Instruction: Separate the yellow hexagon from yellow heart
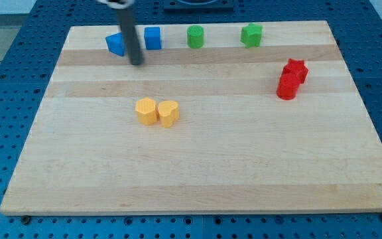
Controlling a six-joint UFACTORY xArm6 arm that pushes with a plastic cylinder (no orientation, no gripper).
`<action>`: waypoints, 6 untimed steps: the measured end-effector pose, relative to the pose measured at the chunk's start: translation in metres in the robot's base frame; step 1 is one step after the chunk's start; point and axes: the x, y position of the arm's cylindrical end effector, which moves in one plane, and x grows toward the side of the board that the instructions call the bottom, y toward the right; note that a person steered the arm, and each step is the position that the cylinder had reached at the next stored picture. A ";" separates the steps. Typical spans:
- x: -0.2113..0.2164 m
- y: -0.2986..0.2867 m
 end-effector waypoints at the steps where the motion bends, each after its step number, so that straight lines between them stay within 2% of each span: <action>1: 0.013 0.084; 2: 0.051 0.108; 3: 0.078 0.059; 4: 0.100 0.044; 6: 0.104 0.030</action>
